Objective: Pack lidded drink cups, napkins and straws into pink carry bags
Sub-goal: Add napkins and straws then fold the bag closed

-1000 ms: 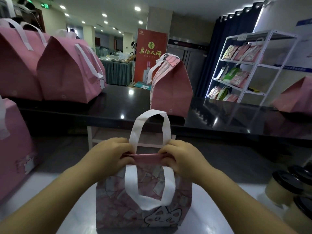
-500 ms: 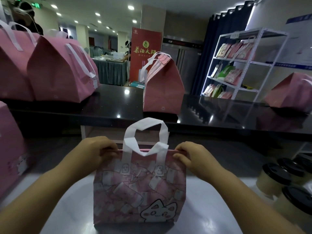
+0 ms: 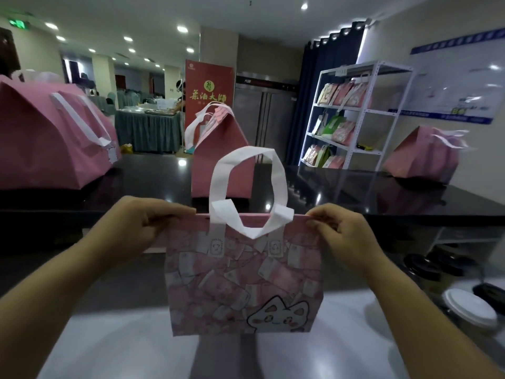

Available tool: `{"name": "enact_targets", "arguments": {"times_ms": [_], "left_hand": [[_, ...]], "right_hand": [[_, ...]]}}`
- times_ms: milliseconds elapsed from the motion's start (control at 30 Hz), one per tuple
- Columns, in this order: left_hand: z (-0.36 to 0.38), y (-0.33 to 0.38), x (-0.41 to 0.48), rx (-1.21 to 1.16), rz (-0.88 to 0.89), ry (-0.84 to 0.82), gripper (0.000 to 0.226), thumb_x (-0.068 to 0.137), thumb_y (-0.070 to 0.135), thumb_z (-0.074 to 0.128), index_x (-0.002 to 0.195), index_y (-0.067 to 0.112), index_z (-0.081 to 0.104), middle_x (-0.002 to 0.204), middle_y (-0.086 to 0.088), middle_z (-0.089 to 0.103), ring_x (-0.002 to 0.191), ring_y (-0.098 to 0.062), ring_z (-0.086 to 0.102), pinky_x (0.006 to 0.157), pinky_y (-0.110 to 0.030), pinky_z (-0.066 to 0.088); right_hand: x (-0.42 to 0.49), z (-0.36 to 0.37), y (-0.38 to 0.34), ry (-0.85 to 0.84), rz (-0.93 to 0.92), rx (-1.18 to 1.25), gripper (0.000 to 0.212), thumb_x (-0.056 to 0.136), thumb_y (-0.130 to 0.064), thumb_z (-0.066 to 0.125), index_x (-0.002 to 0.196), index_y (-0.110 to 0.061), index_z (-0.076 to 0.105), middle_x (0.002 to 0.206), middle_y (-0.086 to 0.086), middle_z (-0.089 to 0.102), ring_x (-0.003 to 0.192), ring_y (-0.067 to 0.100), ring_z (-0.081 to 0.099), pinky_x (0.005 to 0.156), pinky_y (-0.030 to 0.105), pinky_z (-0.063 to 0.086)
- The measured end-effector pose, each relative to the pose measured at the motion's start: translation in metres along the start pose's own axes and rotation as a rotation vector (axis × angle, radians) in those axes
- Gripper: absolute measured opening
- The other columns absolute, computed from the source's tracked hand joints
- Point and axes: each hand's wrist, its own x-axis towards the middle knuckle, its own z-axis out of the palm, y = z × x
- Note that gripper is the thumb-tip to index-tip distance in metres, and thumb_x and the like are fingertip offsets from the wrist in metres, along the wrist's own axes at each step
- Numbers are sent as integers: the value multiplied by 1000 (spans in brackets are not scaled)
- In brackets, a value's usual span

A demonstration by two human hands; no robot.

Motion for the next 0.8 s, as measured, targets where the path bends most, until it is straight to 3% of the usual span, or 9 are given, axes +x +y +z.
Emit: {"name": "enact_targets", "arguments": {"times_ms": [100, 200, 400, 467, 600, 733, 800], "left_hand": [[10, 21, 33, -4, 106, 116, 43, 75, -8, 67, 108, 20, 66, 100, 2, 69, 89, -4, 66, 77, -14, 52], [24, 47, 68, 114, 262, 252, 28, 73, 1, 71, 100, 7, 70, 101, -5, 68, 91, -17, 65, 84, -27, 53], [67, 89, 123, 195, 399, 193, 22, 75, 10, 71, 96, 5, 70, 101, -8, 67, 89, -15, 63, 81, -23, 51], [85, 101, 136, 114, 375, 196, 18, 77, 12, 70, 95, 9, 72, 100, -2, 67, 91, -14, 63, 82, -27, 52], [122, 118, 159, 1, 298, 215, 17, 85, 18, 63, 99, 12, 71, 101, 4, 66, 94, -10, 60, 83, -32, 53], [153, 121, 172, -150, 115, 46, 34, 88, 45, 52, 110, 22, 64, 103, 10, 64, 91, 2, 59, 79, -26, 52], [167, 115, 175, -130, 50, -19, 50, 83, 60, 46, 116, 27, 60, 108, 14, 60, 96, 2, 57, 80, -20, 47]], "right_hand": [[7, -34, 0, 140, -36, 27, 18, 85, -7, 64, 88, -24, 66, 82, -10, 66, 75, -2, 63, 61, 7, 48], [17, -70, 0, 315, -97, -43, 16, 83, -6, 67, 88, -21, 65, 74, -14, 62, 66, -8, 60, 57, 3, 44], [40, -137, 6, 528, -159, -210, 11, 84, -8, 67, 94, -12, 66, 75, -19, 55, 71, -15, 56, 61, -1, 41], [49, -151, 7, 581, -194, -276, 10, 84, -9, 66, 94, -7, 67, 74, -17, 54, 72, -17, 55, 61, -3, 39], [73, -157, 9, 687, -222, -409, 6, 83, -7, 67, 88, -6, 70, 74, -2, 61, 61, -1, 50, 58, 2, 34], [98, -133, 23, 673, -183, -439, 7, 85, -7, 61, 83, -5, 67, 77, 9, 66, 66, 17, 54, 60, 24, 41], [110, -115, 33, 664, -154, -433, 9, 86, -7, 59, 80, -5, 66, 76, 8, 64, 64, 17, 50, 59, 26, 38]]}}
